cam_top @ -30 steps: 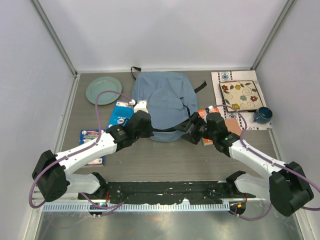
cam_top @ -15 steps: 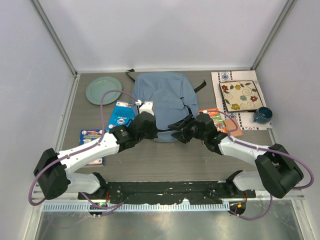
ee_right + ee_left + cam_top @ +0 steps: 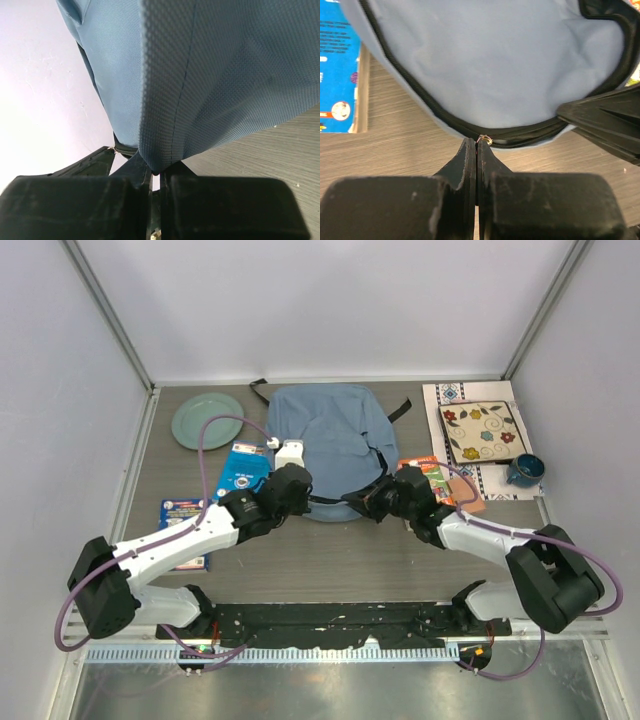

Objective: Pack the student bag
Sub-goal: Unzip the student bag at the center of the board.

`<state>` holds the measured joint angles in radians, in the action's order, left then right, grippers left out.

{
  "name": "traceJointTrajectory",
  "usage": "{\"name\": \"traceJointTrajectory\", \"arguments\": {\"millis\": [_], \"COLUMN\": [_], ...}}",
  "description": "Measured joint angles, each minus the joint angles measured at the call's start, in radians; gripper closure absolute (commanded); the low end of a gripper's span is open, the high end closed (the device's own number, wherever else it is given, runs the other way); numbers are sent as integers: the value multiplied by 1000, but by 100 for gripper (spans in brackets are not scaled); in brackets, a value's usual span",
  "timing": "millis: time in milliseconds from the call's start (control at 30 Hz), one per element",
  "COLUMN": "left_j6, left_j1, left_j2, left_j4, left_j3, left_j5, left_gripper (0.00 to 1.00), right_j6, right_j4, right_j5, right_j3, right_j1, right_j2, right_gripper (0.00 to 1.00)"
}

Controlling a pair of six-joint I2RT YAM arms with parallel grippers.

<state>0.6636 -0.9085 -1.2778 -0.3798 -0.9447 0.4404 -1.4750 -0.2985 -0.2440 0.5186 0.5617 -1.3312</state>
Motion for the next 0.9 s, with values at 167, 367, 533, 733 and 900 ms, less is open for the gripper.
{"name": "traceJointTrajectory", "arguments": {"millis": [167, 367, 533, 733, 900], "left_j6": [-18, -38, -57, -87, -101], "left_j1": [27, 93, 123, 196, 274], "left_j2": [1, 5, 6, 5, -12], "left_j4": [-24, -34, -40, -28, -2], "left_j3": [-1, -2, -4, -5, -14], "left_j5": [40, 47, 46, 18, -43], "left_gripper": [100, 100, 100, 100, 100], "right_j6": [44, 100, 124, 160, 188], "right_j4": [16, 49, 57, 76, 86], "right_j5": [-9, -8, -8, -4, 2], "right_j3": [-12, -22, -55, -60, -66], "right_j1": [-33, -38, -39, -39, -38], "right_j2": [45, 90, 127, 169, 216], "right_gripper": [99, 99, 99, 99, 99]}}
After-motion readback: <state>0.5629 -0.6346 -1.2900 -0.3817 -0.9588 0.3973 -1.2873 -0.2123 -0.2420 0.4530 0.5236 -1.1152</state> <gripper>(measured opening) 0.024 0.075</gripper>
